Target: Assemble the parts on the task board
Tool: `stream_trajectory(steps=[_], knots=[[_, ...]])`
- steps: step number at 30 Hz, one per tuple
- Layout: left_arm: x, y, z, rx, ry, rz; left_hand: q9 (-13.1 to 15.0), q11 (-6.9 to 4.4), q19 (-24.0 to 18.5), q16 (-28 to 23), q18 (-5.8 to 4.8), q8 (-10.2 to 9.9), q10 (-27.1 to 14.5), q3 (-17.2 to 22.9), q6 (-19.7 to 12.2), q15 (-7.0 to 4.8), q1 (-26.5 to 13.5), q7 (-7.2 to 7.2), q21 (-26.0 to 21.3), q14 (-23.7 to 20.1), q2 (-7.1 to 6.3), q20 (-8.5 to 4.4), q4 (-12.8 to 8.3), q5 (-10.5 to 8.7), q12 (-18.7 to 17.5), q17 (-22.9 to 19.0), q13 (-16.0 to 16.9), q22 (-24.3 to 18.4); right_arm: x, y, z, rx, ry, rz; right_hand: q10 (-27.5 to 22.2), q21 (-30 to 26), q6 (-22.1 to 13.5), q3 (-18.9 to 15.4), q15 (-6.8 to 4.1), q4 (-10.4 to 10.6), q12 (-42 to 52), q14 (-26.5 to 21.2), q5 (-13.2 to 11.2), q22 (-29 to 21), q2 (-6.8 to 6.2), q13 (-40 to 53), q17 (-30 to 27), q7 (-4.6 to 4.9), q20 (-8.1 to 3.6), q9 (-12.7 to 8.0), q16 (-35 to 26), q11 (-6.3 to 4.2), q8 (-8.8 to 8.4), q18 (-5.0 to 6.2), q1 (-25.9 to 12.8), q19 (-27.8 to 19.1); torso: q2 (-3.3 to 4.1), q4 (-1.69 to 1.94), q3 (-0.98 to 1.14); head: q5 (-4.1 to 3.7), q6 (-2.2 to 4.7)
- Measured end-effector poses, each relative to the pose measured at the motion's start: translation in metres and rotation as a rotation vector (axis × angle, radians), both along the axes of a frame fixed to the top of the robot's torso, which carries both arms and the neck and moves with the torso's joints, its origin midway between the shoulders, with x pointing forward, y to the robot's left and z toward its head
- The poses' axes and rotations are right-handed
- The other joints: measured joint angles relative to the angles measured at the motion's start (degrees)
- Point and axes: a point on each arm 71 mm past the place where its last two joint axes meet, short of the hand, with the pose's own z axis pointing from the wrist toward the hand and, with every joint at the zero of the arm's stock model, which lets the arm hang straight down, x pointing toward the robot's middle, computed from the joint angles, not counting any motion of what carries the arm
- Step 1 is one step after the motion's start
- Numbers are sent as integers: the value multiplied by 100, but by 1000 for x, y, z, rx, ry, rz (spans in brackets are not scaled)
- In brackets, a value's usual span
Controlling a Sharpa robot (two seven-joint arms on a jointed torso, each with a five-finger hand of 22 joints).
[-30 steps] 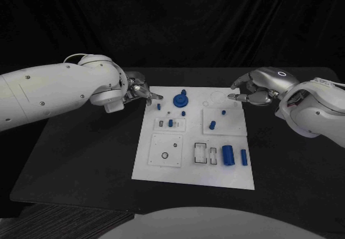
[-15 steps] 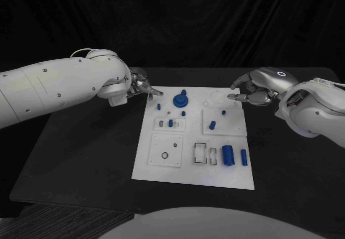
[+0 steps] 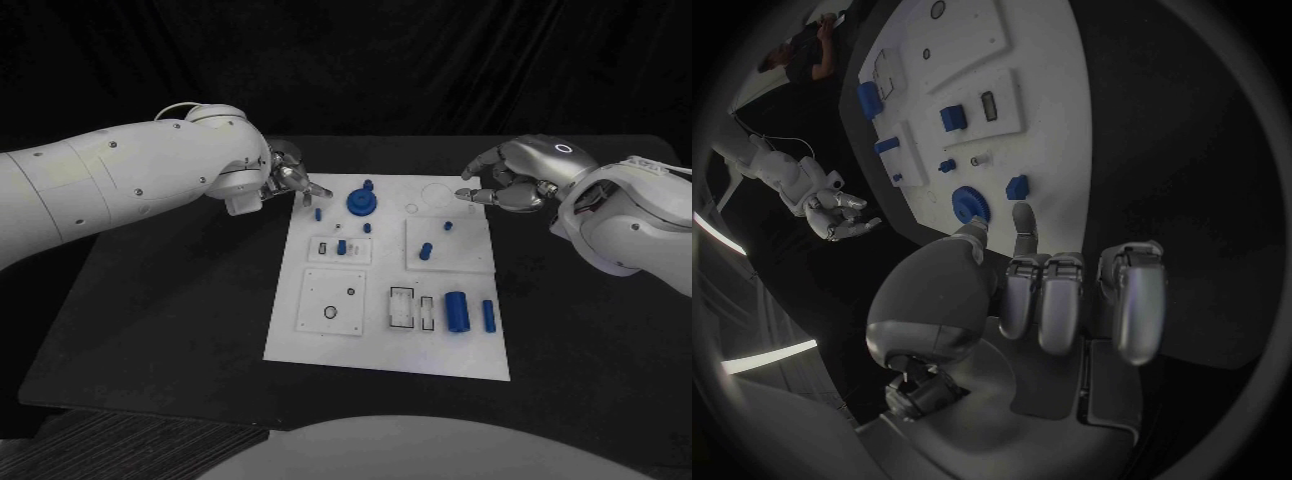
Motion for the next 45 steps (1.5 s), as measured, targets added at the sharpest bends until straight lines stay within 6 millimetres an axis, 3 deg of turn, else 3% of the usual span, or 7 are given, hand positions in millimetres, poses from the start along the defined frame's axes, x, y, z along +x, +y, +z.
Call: stream_trajectory(steps=[31,45], knots=[[0,-3,-14,23,57,-22,2,40,1,0,0,-56,-2,-32,-21,42,75,21,-31,0,76,43,-31,-1,0,0,0,0,0,0,-1,-1,2,1,0,-34,0,0,0,0,0,0,22,-1,0,-2,0,0,0,-8,-22,0,0,0,0,0,-2,3,2,-4,0],[0,-4,-15,27,67,-28,-83,81,-20,0,0,-177,-3,-38,-62,63,197,62,-54,21,106,63,-89,221,0,0,0,0,0,0,-1,-1,3,1,0,-34,21,0,0,0,0,0,22,-2,0,-2,0,21,0,-8,-22,0,0,0,0,0,-2,1,3,-5,0]])
